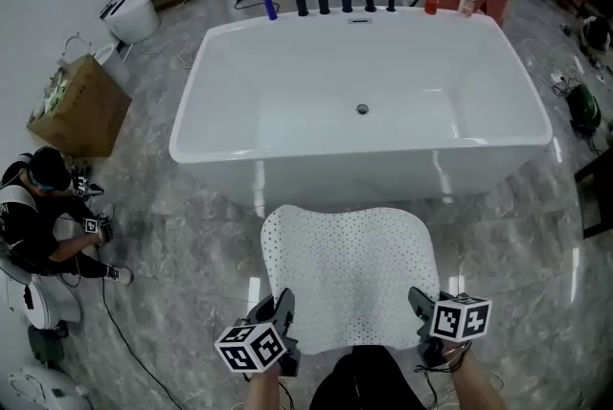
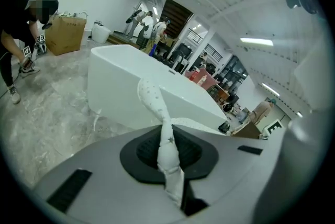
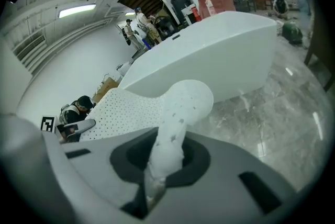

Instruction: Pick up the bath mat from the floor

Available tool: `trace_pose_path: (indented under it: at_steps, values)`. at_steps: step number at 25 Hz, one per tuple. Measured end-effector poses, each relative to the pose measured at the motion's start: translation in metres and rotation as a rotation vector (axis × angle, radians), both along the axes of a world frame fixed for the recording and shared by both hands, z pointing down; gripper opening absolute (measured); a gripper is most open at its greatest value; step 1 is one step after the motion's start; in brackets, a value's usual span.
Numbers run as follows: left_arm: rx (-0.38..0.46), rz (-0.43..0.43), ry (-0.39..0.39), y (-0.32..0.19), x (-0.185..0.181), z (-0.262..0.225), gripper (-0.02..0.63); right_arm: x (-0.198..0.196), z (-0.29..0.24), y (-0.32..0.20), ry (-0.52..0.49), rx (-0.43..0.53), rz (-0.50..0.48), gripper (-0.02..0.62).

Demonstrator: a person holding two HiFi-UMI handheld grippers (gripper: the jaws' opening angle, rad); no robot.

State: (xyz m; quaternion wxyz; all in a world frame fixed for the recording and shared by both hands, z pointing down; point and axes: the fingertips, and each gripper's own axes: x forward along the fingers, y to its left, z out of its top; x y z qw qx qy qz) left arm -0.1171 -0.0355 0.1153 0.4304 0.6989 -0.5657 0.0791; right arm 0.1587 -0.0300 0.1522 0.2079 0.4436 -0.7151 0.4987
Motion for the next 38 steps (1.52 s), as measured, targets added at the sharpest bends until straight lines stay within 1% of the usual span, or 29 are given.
trace_pose_path:
  at_steps: [3,6,10,17,21,24,26,32,38]
  values:
    - [0.027,0.015,-0.006,-0.006,0.006,-0.032,0.021,0.012,-0.033,-0.003,-0.003,0.024,0.019,0.028]
    - [0.056,0.028,0.001,-0.014,0.014,-0.062,0.021,0.022,-0.064,-0.006,0.001,0.064,0.018,0.028]
    - [0.101,0.04,0.016,-0.023,0.026,-0.102,0.021,0.027,-0.099,-0.011,-0.044,0.118,0.009,0.028]
    - [0.199,0.084,-0.008,-0.033,0.037,-0.161,0.021,0.038,-0.149,-0.023,-0.043,0.221,0.017,0.029]
    - [0.242,0.091,-0.01,-0.043,0.042,-0.182,0.021,0.042,-0.171,-0.032,-0.043,0.276,0.025,0.029]
    - [0.249,0.095,-0.005,-0.045,0.046,-0.189,0.021,0.043,-0.183,-0.034,-0.056,0.285,0.03,0.029]
    - [0.245,0.094,-0.004,-0.041,0.04,-0.191,0.021,0.04,-0.185,-0.03,-0.05,0.285,0.031,0.029]
    - [0.29,0.145,0.012,-0.059,0.032,-0.209,0.021,0.032,-0.201,-0.038,-0.025,0.334,0.074,0.029]
    - [0.31,0.161,0.017,-0.061,0.02,-0.222,0.021,0.018,-0.217,-0.035,-0.009,0.374,0.094,0.029]
